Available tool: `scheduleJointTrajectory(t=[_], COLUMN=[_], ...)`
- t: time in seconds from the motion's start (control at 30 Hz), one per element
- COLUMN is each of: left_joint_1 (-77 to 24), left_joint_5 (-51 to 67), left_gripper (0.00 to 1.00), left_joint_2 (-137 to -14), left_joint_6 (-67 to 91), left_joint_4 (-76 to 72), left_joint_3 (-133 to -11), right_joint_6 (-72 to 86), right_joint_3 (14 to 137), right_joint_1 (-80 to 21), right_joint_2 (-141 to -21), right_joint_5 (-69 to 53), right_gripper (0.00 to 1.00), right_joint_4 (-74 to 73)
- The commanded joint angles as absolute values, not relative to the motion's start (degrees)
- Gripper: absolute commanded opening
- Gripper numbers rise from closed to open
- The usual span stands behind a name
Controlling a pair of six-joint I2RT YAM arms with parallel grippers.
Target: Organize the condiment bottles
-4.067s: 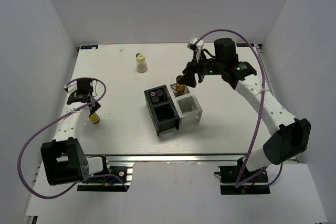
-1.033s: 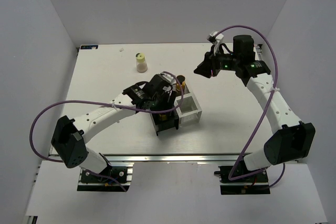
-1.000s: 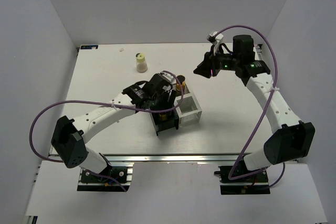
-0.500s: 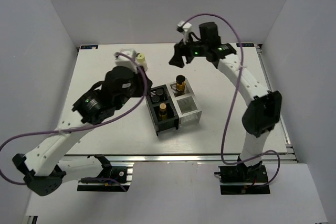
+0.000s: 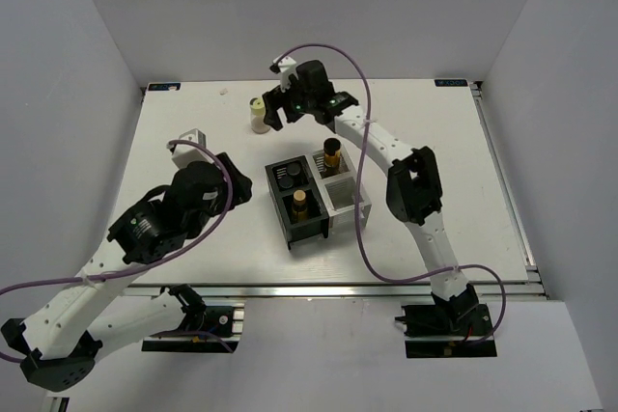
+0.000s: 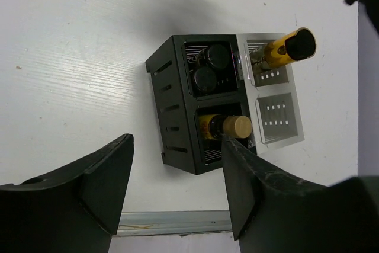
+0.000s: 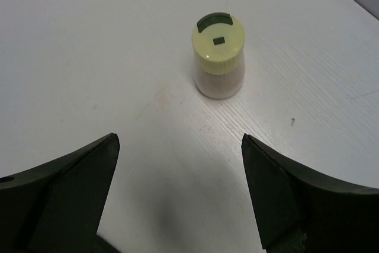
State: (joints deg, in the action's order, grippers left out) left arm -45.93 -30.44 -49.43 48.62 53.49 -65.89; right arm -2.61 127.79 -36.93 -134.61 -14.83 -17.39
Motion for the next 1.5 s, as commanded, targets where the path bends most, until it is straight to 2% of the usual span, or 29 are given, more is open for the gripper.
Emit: scheduleJointTrajectory(t=[0.0, 0.27, 0.37, 0.43, 0.47, 0.5, 0.53, 0.57, 0.6, 0.63, 0.67, 0.7, 0.73, 0.77, 0.8, 0.9, 0.97, 1.13, 1.3, 1.47], left_joint_1=[-45.9, -45.9, -45.8, -45.9, -45.7, -44.5, -43.1, -40.7, -33.4, -29.2, -22.0, -19.3, -17.3, -14.3, -13.1, -10.2, -9.8, -9.8, -9.8, -10.0], left_joint_5=[-32.8, -33.9, -35.0, -35.7, -35.8, -35.1, -33.8, -31.6, -23.6, -18.9, -14.6, -9.3, -7.7, -6.7, -4.4, -0.8, 2.9, 6.0, 7.0, 5.9], left_gripper=[0.71, 0.73, 0.72, 0.61, 0.44, 0.36, 0.30, 0.21, 0.18, 0.17, 0.17, 0.18, 0.23, 0.30, 0.51, 0.73, 0.76, 0.86, 0.89, 0.89], left_joint_2=[-47.0, -45.4, -46.8, -49.0, -49.9, -50.7, -52.8, -54.1, -55.4, -57.9, -59.2, -60.6, -64.0, -66.2, -68.4, -79.2, -87.9, -101.0, -112.3, -118.6], left_joint_6=[53.4, 55.6, 54.9, 54.1, 53.6, 51.6, 49.9, 48.3, 44.0, 41.9, 39.0, 37.6, 36.1, 33.3, 32.0, 27.3, 24.6, 20.5, 15.3, 15.8], left_joint_4=[56.8, 57.6, 56.0, 54.2, 53.2, 51.9, 48.7, 47.1, 45.4, 41.4, 39.7, 38.2, 36.1, 35.6, 34.6, 34.1, 34.3, 33.2, 34.7, 32.3], left_joint_3=[-65.7, -63.1, -62.6, -62.3, -62.1, -61.8, -61.7, -61.6, -61.5, -61.3, -61.3, -61.7, -62.5, -63.6, -66.2, -72.6, -76.4, -86.7, -95.6, -101.6], right_joint_6=[2.6, 4.5, 4.2, 4.1, 3.7, 3.3, 3.5, 3.7, 4.0, 5.2, 5.9, 6.5, 6.8, 6.7, 6.3, 4.2, 3.3, 1.9, 2.9, 3.7], right_joint_3=[132.4, 134.6, 133.1, 128.1, 126.3, 123.9, 123.8, 124.4, 126.4, 127.0, 127.0, 126.6, 123.7, 121.8, 119.8, 113.0, 110.1, 106.2, 101.6, 100.3], right_joint_1=[-38.1, -38.8, -38.1, -36.3, -35.6, -34.7, -33.0, -32.1, -30.3, -29.5, -28.6, -26.7, -25.8, -24.9, -23.2, -20.3, -19.3, -16.2, -14.3, -13.8], right_joint_2=[-137.4, -141.8, -139.0, -132.9, -130.7, -126.8, -125.3, -124.2, -122.7, -122.1, -120.4, -119.4, -117.9, -114.9, -113.5, -108.2, -105.7, -102.7, -99.8, -99.0], right_joint_5=[-7.6, -3.2, -6.9, -11.8, -17.8, -21.2, -23.8, -27.8, -29.4, -31.6, -32.7, -34.2, -37.4, -38.9, -40.2, -45.1, -46.1, -46.5, -47.0, -47.4], right_gripper=[0.89, 0.89, 0.89, 0.86, 0.84, 0.80, 0.65, 0.54, 0.28, 0.11, 0.02, 0.00, 0.07, 0.20, 0.43, 0.63, 0.67, 0.72, 0.72, 0.73], right_joint_4=[-8.4, -2.7, -2.2, 2.0, 3.8, 6.5, 6.9, 6.3, 3.5, 2.0, 0.7, 0.1, -2.2, -2.5, -2.8, -4.6, -7.2, -10.7, -9.6, -9.3])
